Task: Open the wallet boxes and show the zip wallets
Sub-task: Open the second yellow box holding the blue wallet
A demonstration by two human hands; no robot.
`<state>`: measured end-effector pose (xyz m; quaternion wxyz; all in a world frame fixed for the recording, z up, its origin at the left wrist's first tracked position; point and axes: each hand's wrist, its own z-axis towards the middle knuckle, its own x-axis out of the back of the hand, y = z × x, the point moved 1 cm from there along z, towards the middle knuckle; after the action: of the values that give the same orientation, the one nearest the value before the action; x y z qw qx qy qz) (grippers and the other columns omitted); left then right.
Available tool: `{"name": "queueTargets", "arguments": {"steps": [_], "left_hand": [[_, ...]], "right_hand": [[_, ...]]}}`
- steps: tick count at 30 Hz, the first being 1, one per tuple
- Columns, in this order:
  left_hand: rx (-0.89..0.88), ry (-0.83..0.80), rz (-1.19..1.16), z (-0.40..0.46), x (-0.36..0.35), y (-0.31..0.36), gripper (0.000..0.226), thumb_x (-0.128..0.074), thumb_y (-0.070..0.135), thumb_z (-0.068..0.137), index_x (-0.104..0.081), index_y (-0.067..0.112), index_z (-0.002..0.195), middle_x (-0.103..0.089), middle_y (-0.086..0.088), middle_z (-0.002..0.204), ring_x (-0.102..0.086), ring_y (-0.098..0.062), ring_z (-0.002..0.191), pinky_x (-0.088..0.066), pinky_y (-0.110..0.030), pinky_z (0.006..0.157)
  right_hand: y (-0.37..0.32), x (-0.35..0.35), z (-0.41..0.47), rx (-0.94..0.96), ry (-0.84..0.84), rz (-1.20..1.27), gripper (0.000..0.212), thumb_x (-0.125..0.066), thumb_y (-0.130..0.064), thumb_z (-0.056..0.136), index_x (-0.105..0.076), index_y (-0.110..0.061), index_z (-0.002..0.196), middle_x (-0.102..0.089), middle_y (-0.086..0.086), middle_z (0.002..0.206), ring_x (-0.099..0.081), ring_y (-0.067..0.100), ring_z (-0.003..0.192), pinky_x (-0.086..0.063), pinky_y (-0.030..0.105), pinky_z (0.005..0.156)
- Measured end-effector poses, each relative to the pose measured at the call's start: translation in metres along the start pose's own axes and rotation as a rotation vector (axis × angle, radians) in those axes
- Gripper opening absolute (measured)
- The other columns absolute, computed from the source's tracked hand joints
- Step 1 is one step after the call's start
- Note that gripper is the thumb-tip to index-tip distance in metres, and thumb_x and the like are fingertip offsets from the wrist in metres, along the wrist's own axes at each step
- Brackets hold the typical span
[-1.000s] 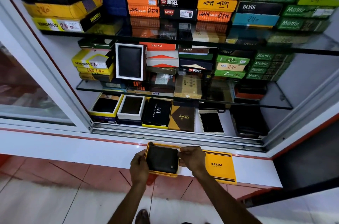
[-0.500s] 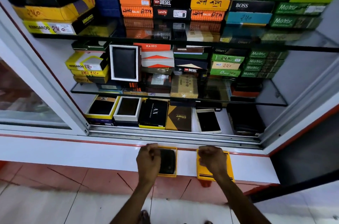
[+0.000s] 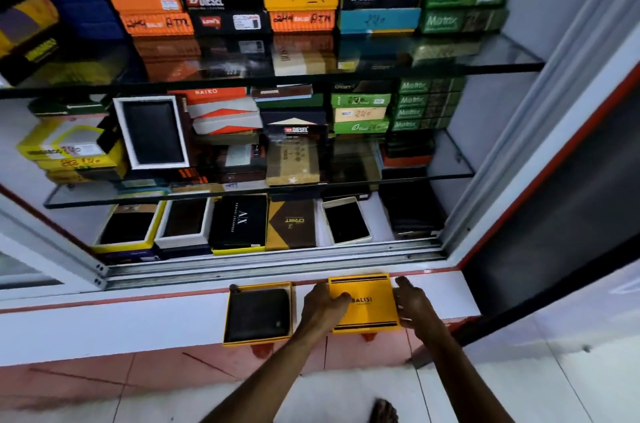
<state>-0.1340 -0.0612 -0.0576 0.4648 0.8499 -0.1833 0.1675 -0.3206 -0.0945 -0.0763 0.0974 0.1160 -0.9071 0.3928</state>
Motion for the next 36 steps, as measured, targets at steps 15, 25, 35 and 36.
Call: {"name": "queueTargets", "arguments": {"steps": [15, 25, 35, 36], "left_hand": [[0.303, 0.200, -0.096, -0.017, -0.028, 0.030, 0.116, -0.072, 0.079, 0.035, -0.046, 0.019, 0.132, -0.055, -0.008, 0.127, -0.052, -0.031, 0.120, -0.043, -0.042, 0.100], [0.082, 0.436, -0.705, -0.041, 0.028, -0.015, 0.020, -0.062, 0.045, 0.078, -0.060, 0.028, 0.088, -0.064, -0.005, 0.100, -0.059, -0.028, 0.098, -0.050, -0.051, 0.090], [0.147, 0.371, -0.505, -0.036, 0.009, -0.027, 0.019, -0.051, 0.006, 0.092, -0.063, 0.010, 0.106, -0.063, -0.006, 0.101, -0.058, -0.021, 0.092, -0.047, -0.033, 0.085], [0.148, 0.324, -0.509, -0.038, 0.009, -0.023, 0.016, -0.049, 0.009, 0.093, -0.063, 0.011, 0.101, -0.061, -0.005, 0.093, -0.056, -0.020, 0.084, -0.045, -0.031, 0.076]], "right_hand": [[0.003, 0.016, -0.010, 0.021, -0.087, 0.098, 0.019, -0.055, -0.029, 0.092, -0.068, -0.015, 0.097, -0.074, 0.009, 0.089, -0.070, 0.024, 0.074, -0.058, 0.035, 0.070], [-0.011, 0.021, -0.021, 0.347, 0.206, -0.546, 0.025, -0.062, -0.023, 0.087, -0.076, -0.010, 0.072, -0.077, 0.008, 0.074, -0.071, 0.024, 0.072, -0.049, 0.028, 0.067], [-0.022, -0.005, -0.034, 0.429, 0.175, -0.384, 0.024, -0.068, -0.001, 0.080, -0.066, -0.025, 0.080, -0.078, 0.012, 0.082, -0.073, 0.024, 0.065, -0.063, 0.039, 0.066], [-0.021, -0.009, -0.034, 0.439, 0.187, -0.412, 0.022, -0.066, -0.002, 0.082, -0.069, -0.023, 0.082, -0.078, 0.013, 0.087, -0.073, 0.024, 0.069, -0.063, 0.038, 0.069]]}}
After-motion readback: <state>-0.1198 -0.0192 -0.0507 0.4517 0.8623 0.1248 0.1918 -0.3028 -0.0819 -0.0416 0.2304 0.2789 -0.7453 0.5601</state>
